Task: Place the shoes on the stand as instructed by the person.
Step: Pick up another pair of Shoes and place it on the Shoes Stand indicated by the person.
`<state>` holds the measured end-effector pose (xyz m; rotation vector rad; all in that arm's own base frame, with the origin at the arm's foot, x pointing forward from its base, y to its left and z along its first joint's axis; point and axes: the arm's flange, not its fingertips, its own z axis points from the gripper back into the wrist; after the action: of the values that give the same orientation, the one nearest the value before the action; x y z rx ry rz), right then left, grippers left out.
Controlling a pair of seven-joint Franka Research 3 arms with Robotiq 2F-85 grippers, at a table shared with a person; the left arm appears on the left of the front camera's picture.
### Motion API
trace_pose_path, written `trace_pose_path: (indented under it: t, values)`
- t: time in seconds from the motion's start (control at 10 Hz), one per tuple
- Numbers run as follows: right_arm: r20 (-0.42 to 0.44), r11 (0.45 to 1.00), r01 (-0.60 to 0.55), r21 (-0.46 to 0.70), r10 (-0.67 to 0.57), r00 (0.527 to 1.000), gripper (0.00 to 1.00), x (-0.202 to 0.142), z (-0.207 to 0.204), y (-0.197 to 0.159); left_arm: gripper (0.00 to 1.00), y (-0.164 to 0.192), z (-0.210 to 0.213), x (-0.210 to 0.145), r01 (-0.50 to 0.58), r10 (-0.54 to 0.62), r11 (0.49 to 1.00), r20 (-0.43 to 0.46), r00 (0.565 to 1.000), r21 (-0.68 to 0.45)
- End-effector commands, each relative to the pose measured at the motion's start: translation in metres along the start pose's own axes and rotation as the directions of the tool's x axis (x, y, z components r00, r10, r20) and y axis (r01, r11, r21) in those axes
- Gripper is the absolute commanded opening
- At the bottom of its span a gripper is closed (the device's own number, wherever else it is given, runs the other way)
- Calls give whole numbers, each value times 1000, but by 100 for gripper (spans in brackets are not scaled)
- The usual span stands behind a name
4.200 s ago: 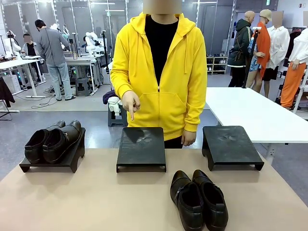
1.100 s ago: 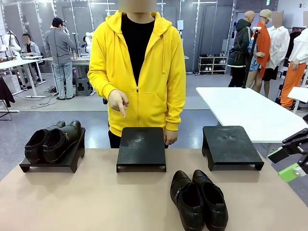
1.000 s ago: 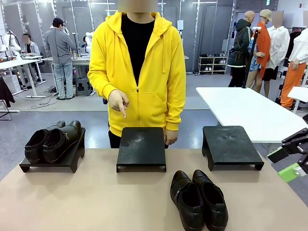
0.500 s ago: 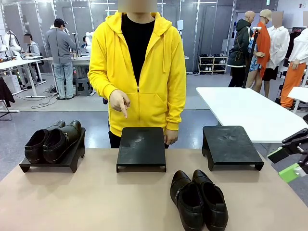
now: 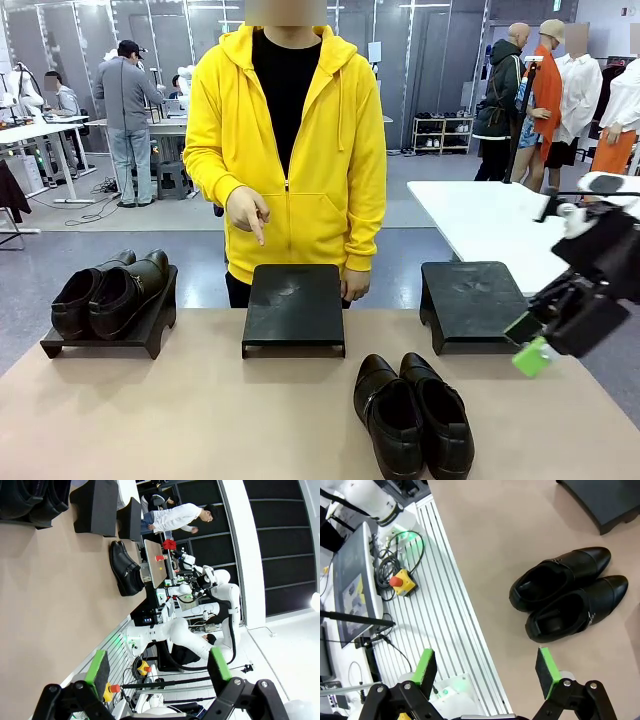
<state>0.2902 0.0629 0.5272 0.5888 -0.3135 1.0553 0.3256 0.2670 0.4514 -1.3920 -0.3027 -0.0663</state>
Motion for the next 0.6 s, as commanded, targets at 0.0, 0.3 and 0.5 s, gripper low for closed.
trace_pose_path:
  t: [0.0, 0.3, 0.5]
  values:
    - [-67, 994, 105, -27, -106, 992, 100, 34, -13, -14, 100, -2, -3, -2, 14, -14, 1000, 11, 1000, 0]
    - [-140, 960, 256, -111, -271, 952, 100, 66, -67, -23, 100, -2, -3, -2, 14, -14, 1000, 11, 1000, 0]
    - [-160, 932, 327, -158, -351, 923, 100, 75, -104, -27, 100, -2, -3, -2, 14, -14, 1000, 11, 1000, 0]
